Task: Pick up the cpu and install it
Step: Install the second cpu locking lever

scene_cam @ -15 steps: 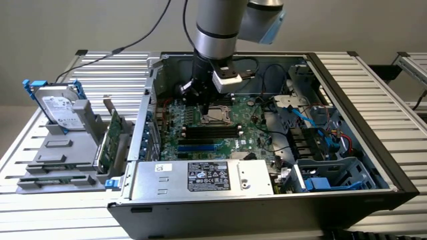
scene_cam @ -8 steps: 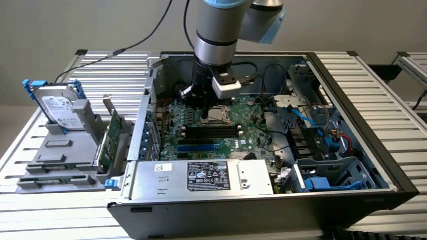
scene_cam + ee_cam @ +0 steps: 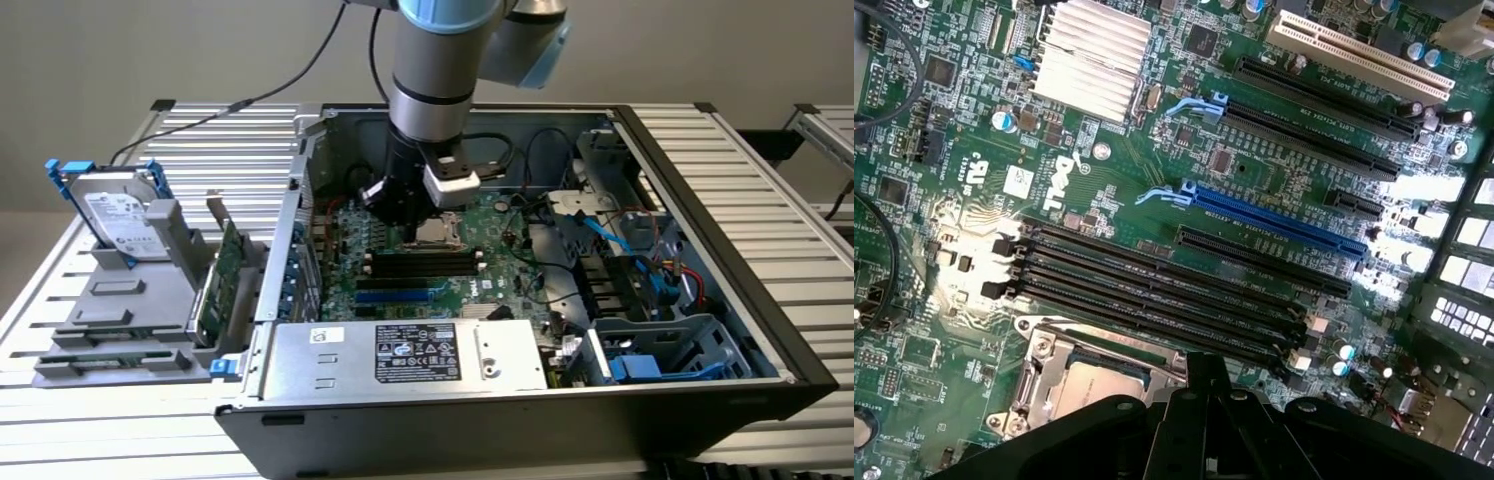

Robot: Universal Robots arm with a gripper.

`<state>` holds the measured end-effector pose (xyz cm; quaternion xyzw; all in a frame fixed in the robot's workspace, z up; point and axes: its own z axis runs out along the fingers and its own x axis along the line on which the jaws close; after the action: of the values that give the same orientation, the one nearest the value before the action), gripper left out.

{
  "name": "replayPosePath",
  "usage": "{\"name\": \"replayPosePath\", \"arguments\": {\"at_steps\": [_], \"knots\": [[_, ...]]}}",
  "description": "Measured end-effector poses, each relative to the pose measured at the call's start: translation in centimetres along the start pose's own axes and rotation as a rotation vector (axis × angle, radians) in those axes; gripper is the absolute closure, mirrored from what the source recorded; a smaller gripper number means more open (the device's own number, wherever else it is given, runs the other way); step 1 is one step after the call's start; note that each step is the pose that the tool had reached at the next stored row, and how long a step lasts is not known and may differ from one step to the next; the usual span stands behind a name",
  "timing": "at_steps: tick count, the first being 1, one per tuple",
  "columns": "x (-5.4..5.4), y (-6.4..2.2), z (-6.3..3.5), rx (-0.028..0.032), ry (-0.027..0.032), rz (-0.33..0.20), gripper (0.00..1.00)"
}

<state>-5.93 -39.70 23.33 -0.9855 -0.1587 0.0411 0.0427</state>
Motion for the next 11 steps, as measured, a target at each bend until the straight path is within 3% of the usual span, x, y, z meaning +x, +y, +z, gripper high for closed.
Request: {"name": "replayPosePath", "arguments": {"at_steps": [11], "knots": [[-0.8,-0.22,1.11,0.0000,0.0000,0.000,0.89]]}}
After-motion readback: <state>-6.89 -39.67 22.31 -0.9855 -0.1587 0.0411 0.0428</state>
